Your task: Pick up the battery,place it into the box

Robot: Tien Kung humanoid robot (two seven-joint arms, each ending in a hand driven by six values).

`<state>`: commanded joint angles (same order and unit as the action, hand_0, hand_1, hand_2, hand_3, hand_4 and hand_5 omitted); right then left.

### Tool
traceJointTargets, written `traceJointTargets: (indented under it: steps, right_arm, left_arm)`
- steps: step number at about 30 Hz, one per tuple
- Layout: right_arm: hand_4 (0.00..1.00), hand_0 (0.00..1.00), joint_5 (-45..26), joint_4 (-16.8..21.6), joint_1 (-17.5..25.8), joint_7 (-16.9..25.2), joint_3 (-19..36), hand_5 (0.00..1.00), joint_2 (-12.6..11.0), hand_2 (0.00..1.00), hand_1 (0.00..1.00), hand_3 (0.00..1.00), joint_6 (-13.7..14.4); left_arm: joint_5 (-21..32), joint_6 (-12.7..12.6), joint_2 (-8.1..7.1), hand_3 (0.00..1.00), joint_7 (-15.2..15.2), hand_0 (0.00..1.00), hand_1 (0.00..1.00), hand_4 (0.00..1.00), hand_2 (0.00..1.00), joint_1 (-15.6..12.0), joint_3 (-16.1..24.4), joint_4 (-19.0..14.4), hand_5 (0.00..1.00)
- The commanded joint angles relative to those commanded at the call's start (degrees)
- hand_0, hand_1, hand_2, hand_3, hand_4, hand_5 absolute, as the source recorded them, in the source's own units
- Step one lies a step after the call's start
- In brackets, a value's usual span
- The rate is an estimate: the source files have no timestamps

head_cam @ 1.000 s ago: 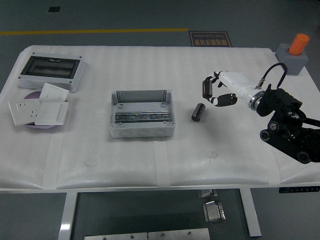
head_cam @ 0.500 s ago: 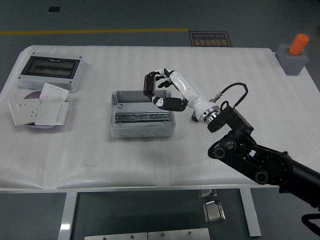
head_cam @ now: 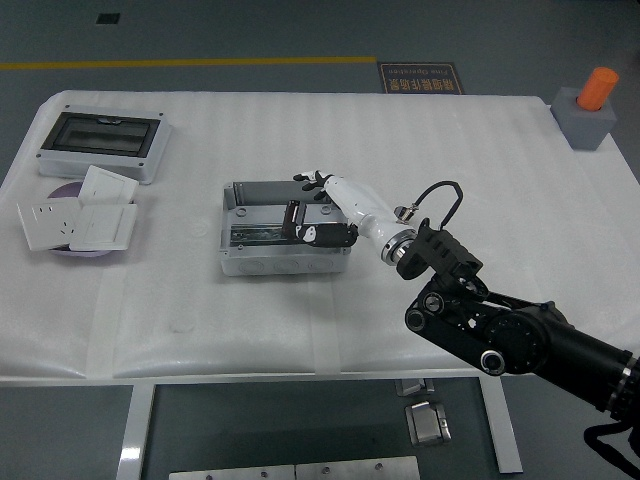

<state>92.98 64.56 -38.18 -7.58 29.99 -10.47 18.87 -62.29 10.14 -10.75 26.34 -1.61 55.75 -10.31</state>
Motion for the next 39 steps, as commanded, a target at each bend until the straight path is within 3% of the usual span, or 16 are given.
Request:
traceJointTargets:
  steps: [8,9,11,18,27,39]
  right_arm:
    - [0.998,0.998,0.66,-1.56,0.37,-0.38,1.76,0.577,-3.63,0.998,0.955,0.998,0.11]
    - [0.998,0.998,0.62,-1.99,0.36,-0.4,1.99,0.588,-4.34,0.98,0.892,0.998,0.15]
    - [0.998,0.998,0.33,-3.08,0.1,-0.6,1.87,0.588,-5.81,0.98,0.892,0.998,0.02]
    - [0.998,0.998,-1.95,-7.15,-1.55,-1.2,-2.23,0.569,-9.91,0.949,0.868,0.998,-2.11]
    - [0.976,0.998,-4.42,-10.12,-2.56,-0.81,-8.56,0.577,-9.98,0.927,0.839,0.998,-2.75]
    - [0.96,0.998,-6.16,-12.73,-2.61,0.19,-9.0,0.619,-10.05,0.909,0.809,0.991,-1.94]
  left_arm:
    - [0.81,-0.05,0.08,0.542,-0.18,0.63,0.654,0.616,0.472,0.3,-0.46,0.0,0.166]
    - [0.95,-0.05,0.14,0.541,-0.2,0.629,0.654,0.617,0.471,0.32,-0.54,0.0,0.162]
    - [1.12,-0.07,0.23,0.541,-0.22,0.629,0.654,0.617,0.471,0.36,-0.65,0.0,0.162]
    - [1.35,-0.15,0.24,0.542,-0.39,0.629,0.654,0.617,0.469,0.62,-0.78,0.0,0.16]
    - [1.6,-0.12,0.36,0.542,-0.52,0.629,0.653,0.619,0.468,0.75,-1.18,0.0,0.159]
    - [2.07,-0.16,0.47,0.541,-1.08,0.629,0.653,0.624,0.466,0.88,-1.9,0.0,0.156]
